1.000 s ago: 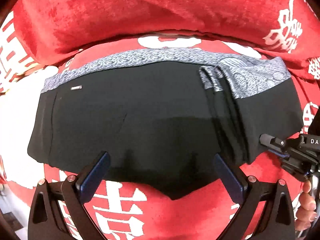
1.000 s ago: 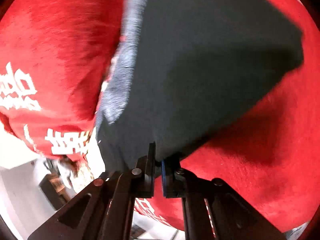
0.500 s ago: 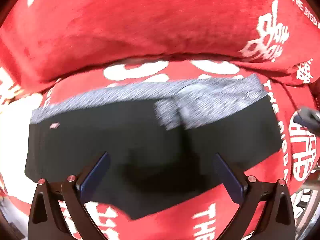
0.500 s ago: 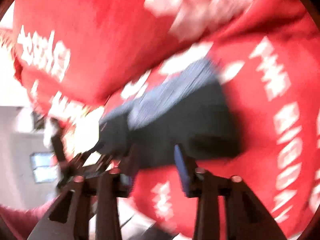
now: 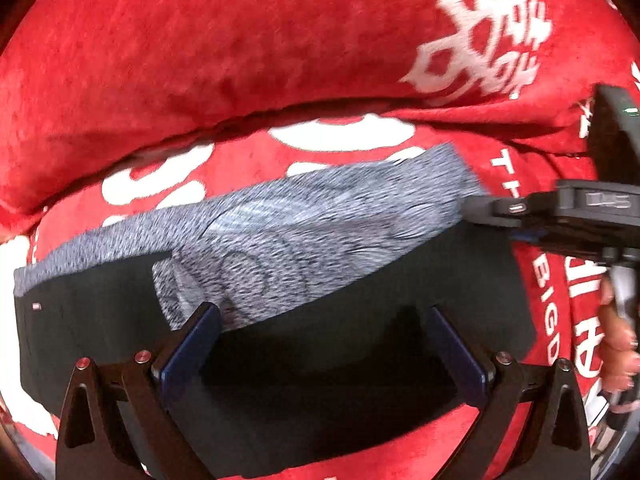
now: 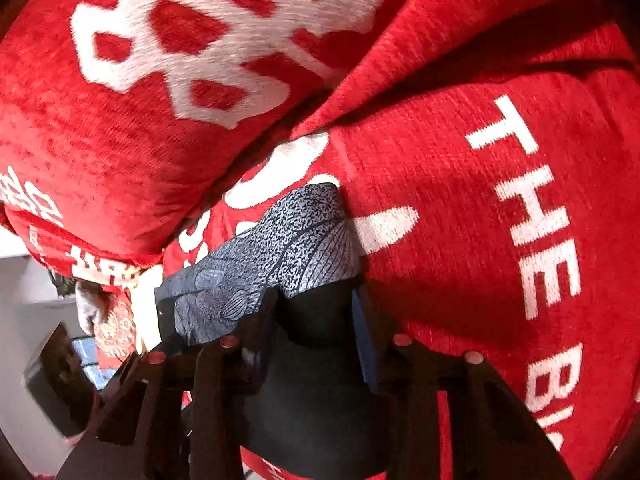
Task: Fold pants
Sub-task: 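Release the trousers and withdraw both grippers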
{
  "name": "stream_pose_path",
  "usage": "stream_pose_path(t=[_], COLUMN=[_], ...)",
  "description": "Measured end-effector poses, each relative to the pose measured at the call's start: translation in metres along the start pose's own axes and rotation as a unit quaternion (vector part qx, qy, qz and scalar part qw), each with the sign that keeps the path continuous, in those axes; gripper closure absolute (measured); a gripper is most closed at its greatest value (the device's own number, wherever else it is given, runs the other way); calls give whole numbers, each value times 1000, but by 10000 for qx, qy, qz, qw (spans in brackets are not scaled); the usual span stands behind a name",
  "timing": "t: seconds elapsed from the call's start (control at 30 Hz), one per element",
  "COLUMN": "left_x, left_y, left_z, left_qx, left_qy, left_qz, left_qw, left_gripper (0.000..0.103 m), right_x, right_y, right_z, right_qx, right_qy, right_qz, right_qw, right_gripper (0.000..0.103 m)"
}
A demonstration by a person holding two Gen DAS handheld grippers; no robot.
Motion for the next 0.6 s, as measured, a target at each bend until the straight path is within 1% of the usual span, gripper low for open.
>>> stream_pose_path(t=[0.1, 0.13, 0.2, 0.23, 0.27, 0.3, 0.37, 0.43, 0.6], left_x=[-15, -22, -36, -39, -43, -45, -49, -53, -66], left_y=[-6, -11, -23, -24, -23, -22, -17, -9, 8], left_z=[7, 10, 18, 20, 21, 23, 26, 31, 52], left_qx=[-24, -92, -280, -295, -320, -344, -318, -274, -327], left_qy=[-38, -19, 199, 311, 425, 500, 498, 426, 469], left_qz=[-267, -307, -330, -239, -181, -169, -195, -238, -163], left_qw=[9996, 9995, 9989, 9988, 9984, 9980, 9981, 9984, 9982], left_gripper=[0, 0, 0, 0, 0, 0, 0, 0, 0], right_x=[-12, -8, -5, -4, -8, -12, -19, -23, -25], right_y=[8, 10, 2, -3, -6, -6, -4, -2, 17], right_z=[5, 5, 7, 9, 10, 11, 14, 19, 40], right_qx=[42, 62, 65, 48, 99, 187, 229, 168, 99], right_qy=[94, 101, 386, 683, 972, 1113, 1204, 1229, 1163], right_qz=[8, 105, 809, 1278, 1637, 1862, 2023, 2044, 2136], right_qw=[9999, 9999, 9959, 9894, 9817, 9760, 9716, 9710, 9699], right_gripper=[68, 68, 68, 66, 62, 61, 59, 57, 56])
Point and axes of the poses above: each gripper's, at about its wrist camera, not at the fingertips, and y roughly against the way its jaws point, x to its right, z to its underside, the point moved 9 cm from there along -y, roughly the way its jaws point, and after that the axes turned 5 degrees about y, right-handed, at the moved point
